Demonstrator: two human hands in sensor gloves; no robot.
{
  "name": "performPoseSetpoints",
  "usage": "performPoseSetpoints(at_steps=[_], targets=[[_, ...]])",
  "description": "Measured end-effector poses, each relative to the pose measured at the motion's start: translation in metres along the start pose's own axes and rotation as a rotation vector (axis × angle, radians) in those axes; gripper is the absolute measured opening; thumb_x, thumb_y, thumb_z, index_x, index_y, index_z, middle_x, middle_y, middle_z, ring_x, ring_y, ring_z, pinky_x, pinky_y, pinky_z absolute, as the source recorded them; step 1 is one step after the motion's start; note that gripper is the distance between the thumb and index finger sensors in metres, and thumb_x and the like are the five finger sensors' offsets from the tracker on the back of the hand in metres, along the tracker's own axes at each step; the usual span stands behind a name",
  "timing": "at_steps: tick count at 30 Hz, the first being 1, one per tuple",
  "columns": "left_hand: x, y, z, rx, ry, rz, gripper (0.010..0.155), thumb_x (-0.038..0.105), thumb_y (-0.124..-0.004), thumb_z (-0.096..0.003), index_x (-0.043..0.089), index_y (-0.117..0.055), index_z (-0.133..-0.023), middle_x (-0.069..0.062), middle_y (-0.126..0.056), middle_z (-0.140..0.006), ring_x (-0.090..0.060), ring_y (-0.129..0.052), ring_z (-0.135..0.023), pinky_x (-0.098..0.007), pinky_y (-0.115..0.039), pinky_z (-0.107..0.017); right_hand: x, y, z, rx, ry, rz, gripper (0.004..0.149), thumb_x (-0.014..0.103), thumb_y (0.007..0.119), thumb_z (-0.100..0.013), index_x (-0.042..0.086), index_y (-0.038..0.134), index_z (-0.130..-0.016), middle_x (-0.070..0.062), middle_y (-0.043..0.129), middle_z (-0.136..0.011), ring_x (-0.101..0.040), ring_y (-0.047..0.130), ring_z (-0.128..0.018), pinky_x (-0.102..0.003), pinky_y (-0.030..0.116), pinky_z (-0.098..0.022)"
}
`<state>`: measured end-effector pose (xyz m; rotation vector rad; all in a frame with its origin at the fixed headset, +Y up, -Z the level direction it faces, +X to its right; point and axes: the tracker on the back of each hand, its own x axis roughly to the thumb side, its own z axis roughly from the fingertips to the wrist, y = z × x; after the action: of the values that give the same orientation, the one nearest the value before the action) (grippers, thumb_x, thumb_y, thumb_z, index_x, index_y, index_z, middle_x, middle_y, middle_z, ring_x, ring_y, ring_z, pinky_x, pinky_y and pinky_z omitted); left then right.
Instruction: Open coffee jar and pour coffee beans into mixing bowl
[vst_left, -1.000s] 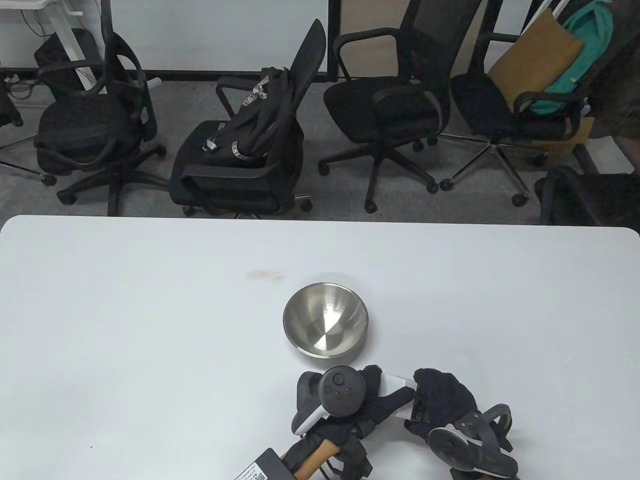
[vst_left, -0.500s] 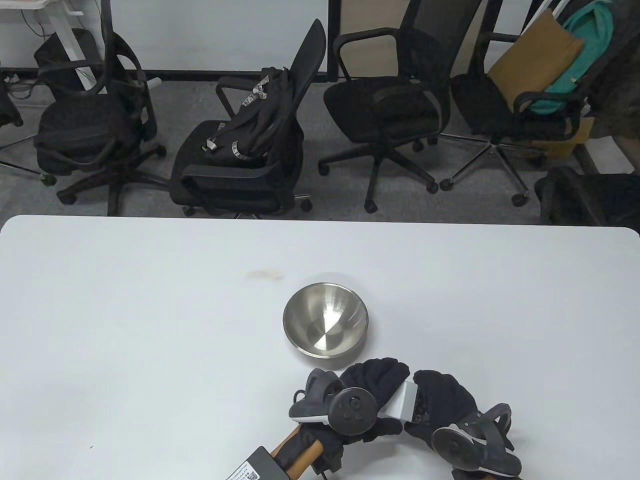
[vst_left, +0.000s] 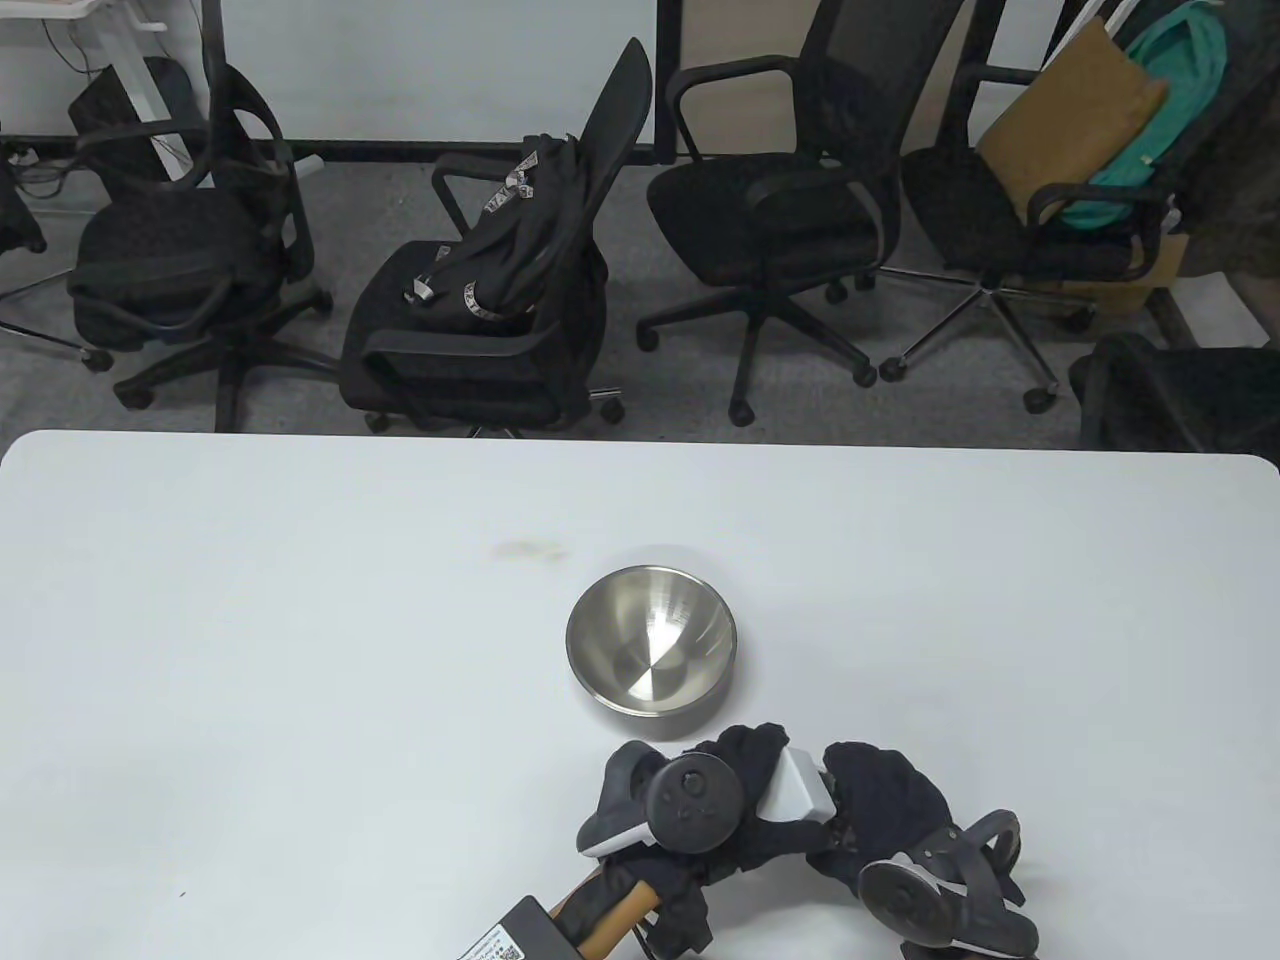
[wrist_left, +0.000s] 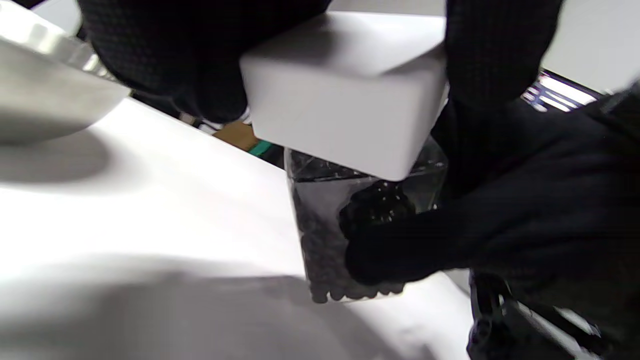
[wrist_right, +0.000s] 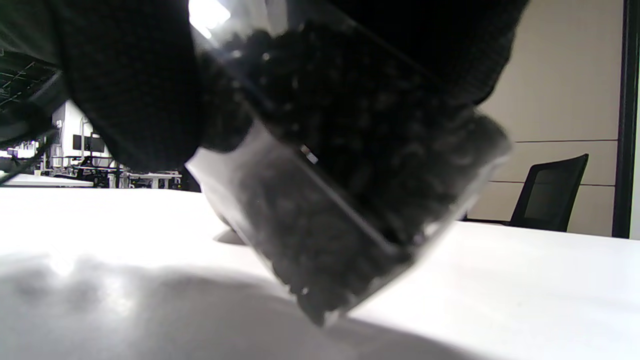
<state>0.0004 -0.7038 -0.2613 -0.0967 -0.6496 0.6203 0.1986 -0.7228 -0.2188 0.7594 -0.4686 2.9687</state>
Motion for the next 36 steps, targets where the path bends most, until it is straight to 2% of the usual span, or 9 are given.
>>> performPoseSetpoints(at_steps=[11, 13, 14, 17, 20, 23, 26, 32, 36], targets=[[0.001, -0.003, 0.003, 0.036, 0.139, 0.057, 0.099, 0.073, -0.075, -0.0532, -0.013, -0.074, -0.102, -0.031, -0.089, -0.082, -0.036, -0.104, -0.054, -0.039, -0.095, -0.036, 0.002, 0.0, 0.0, -0.002, 0.009, 0.011, 0.095, 0.049, 0.095, -0.041, -0.004, 0.047, -0.105, -0.03, 0.064, -0.096, -0.043, 0.075, -0.081, -0.057, 0.074, -0.063], [0.001, -0.002, 0.004, 0.007, 0.121, 0.059, 0.106, 0.076, -0.07, -0.0521, -0.013, -0.064, -0.11, -0.035, -0.079, -0.095, -0.04, -0.099, -0.066, -0.046, -0.091, -0.045, 0.001, 0.0, -0.001, 0.007, 0.012, 0.006, 0.095, 0.049, 0.095, -0.041, -0.004, 0.047, -0.105, -0.03, 0.065, -0.096, -0.043, 0.075, -0.081, -0.057, 0.074, -0.063], [0.002, -0.001, 0.004, -0.019, 0.097, 0.063, 0.112, 0.077, -0.07, -0.0505, -0.011, -0.053, -0.117, -0.037, -0.067, -0.107, -0.049, -0.089, -0.082, -0.056, -0.083, -0.057, 0.001, 0.0, -0.001, 0.011, 0.013, 0.005, 0.095, 0.049, 0.095, -0.041, -0.004, 0.047, -0.105, -0.03, 0.064, -0.096, -0.043, 0.075, -0.081, -0.057, 0.074, -0.063], [0.007, 0.005, 0.001, -0.125, -0.155, -0.011, 0.114, 0.068, -0.083, -0.0481, 0.003, -0.03, -0.125, -0.031, -0.038, -0.124, -0.059, -0.056, -0.108, -0.072, -0.06, -0.072, 0.0, 0.0, 0.0, 0.011, 0.017, -0.005, 0.095, 0.049, 0.095, -0.042, -0.004, 0.047, -0.105, -0.03, 0.064, -0.096, -0.043, 0.075, -0.081, -0.057, 0.074, -0.063], [0.014, 0.006, 0.001, -0.131, -0.243, -0.198, 0.106, 0.05, -0.094, -0.0493, 0.01, -0.03, -0.125, -0.021, -0.034, -0.127, -0.048, -0.051, -0.115, -0.071, -0.054, -0.077, -0.002, 0.0, 0.0, 0.008, 0.008, -0.031, 0.096, 0.049, 0.095, -0.041, -0.003, 0.046, -0.105, -0.03, 0.064, -0.096, -0.043, 0.075, -0.082, -0.057, 0.074, -0.063], [0.017, 0.004, 0.001, -0.124, -0.282, -0.296, 0.093, 0.046, -0.095, -0.0487, 0.013, -0.047, -0.121, -0.016, -0.054, -0.121, -0.043, -0.065, -0.11, -0.067, -0.06, -0.076, -0.002, 0.001, 0.0, 0.015, -0.001, -0.051, 0.096, 0.049, 0.095, -0.041, -0.003, 0.046, -0.105, -0.03, 0.064, -0.097, -0.043, 0.075, -0.082, -0.057, 0.074, -0.063], [0.015, 0.013, 0.004, -0.033, -0.257, -0.266, 0.093, 0.053, -0.095, -0.0457, 0.008, -0.057, -0.117, -0.02, -0.065, -0.113, -0.045, -0.075, -0.1, -0.063, -0.068, -0.073, -0.002, 0.0, 0.0, 0.009, 0.009, -0.035, 0.096, 0.049, 0.095, -0.042, -0.003, 0.046, -0.105, -0.03, 0.064, -0.097, -0.043, 0.075, -0.082, -0.056, 0.074, -0.063], [-0.009, 0.06, 0.017, -0.076, -0.085, -0.19, 0.092, 0.053, -0.095, -0.0472, 0.007, -0.058, -0.118, -0.022, -0.066, -0.113, -0.046, -0.077, -0.098, -0.06, -0.072, -0.071, -0.011, -0.002, 0.001, -0.015, 0.054, -0.055, 0.096, 0.049, 0.095, -0.042, -0.003, 0.045, -0.105, -0.03, 0.063, -0.097, -0.043, 0.075, -0.082, -0.057, 0.074, -0.063], [-0.05, 0.083, 0.039, -0.126, 0.159, -0.302, 0.092, 0.051, -0.095, -0.0485, 0.005, -0.058, -0.119, -0.024, -0.065, -0.114, -0.048, -0.077, -0.098, -0.06, -0.072, -0.071, -0.015, 0.0, 0.0, -0.013, 0.079, -0.083, 0.095, 0.049, 0.094, -0.042, -0.003, 0.045, -0.105, -0.03, 0.063, -0.097, -0.043, 0.075, -0.083, -0.056, 0.075, -0.063]])
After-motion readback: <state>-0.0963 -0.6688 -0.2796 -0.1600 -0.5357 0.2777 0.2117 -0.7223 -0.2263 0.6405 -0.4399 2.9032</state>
